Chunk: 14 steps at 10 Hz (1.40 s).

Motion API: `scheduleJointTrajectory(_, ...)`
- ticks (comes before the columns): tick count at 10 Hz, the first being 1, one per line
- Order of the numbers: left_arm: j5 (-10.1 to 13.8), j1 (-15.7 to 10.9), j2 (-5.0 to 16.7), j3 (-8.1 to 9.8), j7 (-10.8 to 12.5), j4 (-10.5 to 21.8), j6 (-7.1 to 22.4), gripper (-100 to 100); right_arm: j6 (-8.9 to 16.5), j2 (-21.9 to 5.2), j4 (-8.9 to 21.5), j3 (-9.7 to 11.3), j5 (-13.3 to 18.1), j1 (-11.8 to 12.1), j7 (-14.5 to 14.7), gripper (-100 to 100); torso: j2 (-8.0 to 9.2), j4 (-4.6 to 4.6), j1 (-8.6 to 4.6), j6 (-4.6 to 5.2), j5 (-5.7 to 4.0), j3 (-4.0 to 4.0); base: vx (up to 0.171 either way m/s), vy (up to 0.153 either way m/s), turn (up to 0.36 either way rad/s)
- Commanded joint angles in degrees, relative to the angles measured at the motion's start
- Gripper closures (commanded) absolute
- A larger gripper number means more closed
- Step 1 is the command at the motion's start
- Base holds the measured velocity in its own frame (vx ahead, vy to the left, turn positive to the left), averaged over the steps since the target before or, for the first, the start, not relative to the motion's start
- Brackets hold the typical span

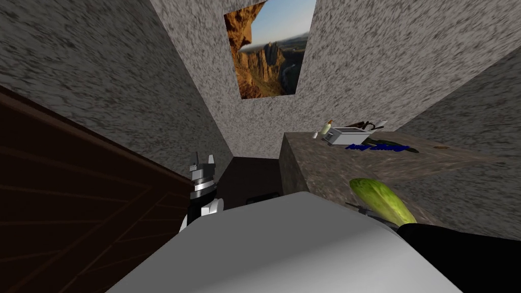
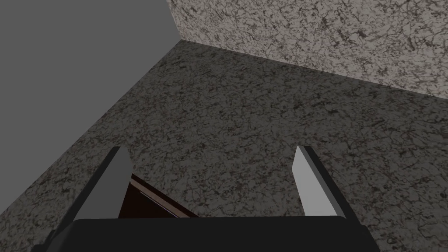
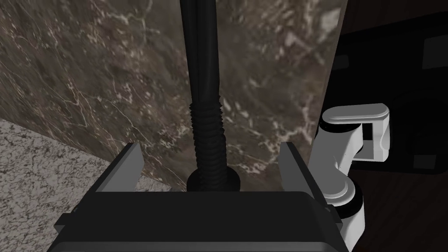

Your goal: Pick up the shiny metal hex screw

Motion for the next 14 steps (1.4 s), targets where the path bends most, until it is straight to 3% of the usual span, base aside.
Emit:
scheduleJointTrajectory(1, 0.00, 0.00, 0.00, 0.00, 0.00, 0.00, 0.00, 0, -0.48, 0.48, 0.20, 0.18, -0.81, -0.07, 2.86, -100, 0.00, 0.00, 0.00, 0.00, 0.00, 0.00, 0.075, -0.015, -0.091)
scheduleJointTrajectory(2, 0.00, -0.01, 0.00, 0.00, 0.00, 0.00, 0.00, 0, -0.48, 0.48, 0.20, 0.18, -0.81, -0.07, 3.38, -100, 0.01, 0.00, -0.01, -0.03, 0.00, 0.00, 0.034, -0.012, 0.011)
scheduleJointTrajectory(14, 0.00, 0.00, 0.00, 0.00, 0.00, 0.00, 0.00, 0, -4.64, 4.41, 2.10, 2.43, -9.20, -0.85, 23.89, -100, 0.00, -0.01, -0.04, -0.02, -0.01, -0.01, 0.080, -0.016, -0.133)
